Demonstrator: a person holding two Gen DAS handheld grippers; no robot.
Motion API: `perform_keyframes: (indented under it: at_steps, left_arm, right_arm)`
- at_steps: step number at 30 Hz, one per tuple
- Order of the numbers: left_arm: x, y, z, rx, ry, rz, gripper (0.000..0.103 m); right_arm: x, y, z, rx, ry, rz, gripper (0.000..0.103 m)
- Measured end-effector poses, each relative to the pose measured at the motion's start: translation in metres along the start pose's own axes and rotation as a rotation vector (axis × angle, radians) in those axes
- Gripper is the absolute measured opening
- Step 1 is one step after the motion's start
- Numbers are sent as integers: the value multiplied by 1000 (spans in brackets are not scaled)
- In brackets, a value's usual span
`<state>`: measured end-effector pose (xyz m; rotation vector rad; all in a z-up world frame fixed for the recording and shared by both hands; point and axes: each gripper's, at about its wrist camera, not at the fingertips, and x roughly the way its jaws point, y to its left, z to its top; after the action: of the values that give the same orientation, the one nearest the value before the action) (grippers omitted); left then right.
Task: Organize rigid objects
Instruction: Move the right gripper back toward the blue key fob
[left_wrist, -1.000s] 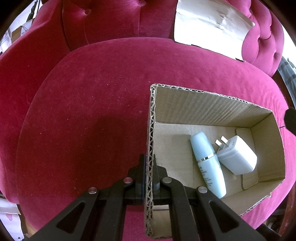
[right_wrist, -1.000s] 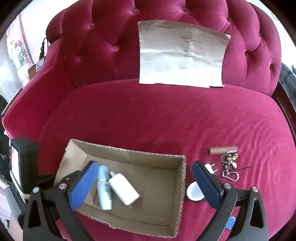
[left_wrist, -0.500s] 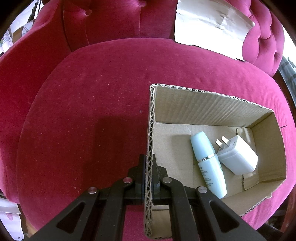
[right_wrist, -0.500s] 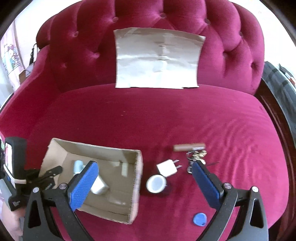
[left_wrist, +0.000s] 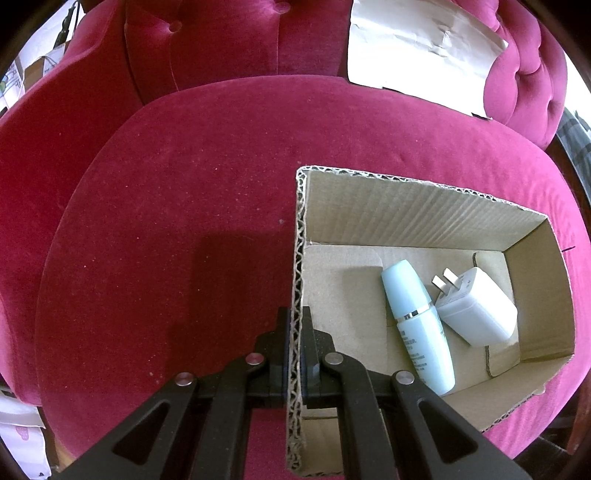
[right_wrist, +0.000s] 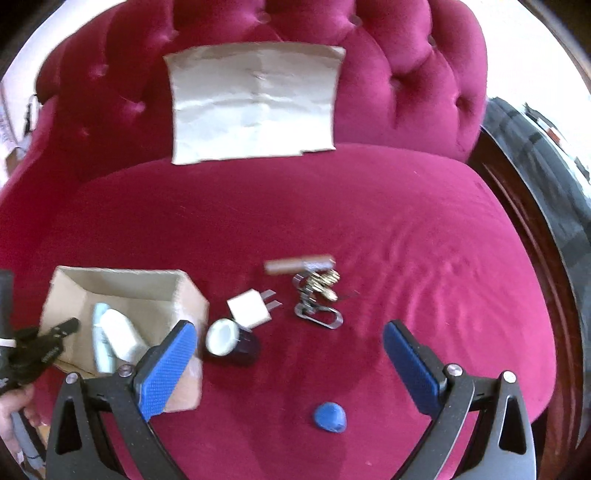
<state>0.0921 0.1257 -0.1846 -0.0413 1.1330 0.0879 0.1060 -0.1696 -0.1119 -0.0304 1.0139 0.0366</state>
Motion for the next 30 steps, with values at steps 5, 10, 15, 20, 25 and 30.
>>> perform_keyframes:
  at_steps: [5, 10, 15, 20, 25, 30]
  left_arm:
    - [1, 1, -1, -3, -2, 1, 4]
    - [1, -1, -2, -2, -4, 4, 4]
    - [1, -1, -2, -3, -3, 3, 4]
    - [1, -1, -2, 2, -4, 4, 4]
    - [2, 0, -2, -1, -4, 1, 4]
    - [2, 1, -3, -3, -5, -1, 4]
  right_arm:
    - [8, -15, -7, 9, 41, -27, 103]
    - [18, -25, -17, 11, 93, -30, 103]
    - [30, -31, -34, 4, 146, -35, 103]
    - [40, -34, -48, -14, 184, -45, 103]
    - [56, -36, -61, -29, 238, -51, 103]
    - [63, -40, -71, -19, 263, -43, 103]
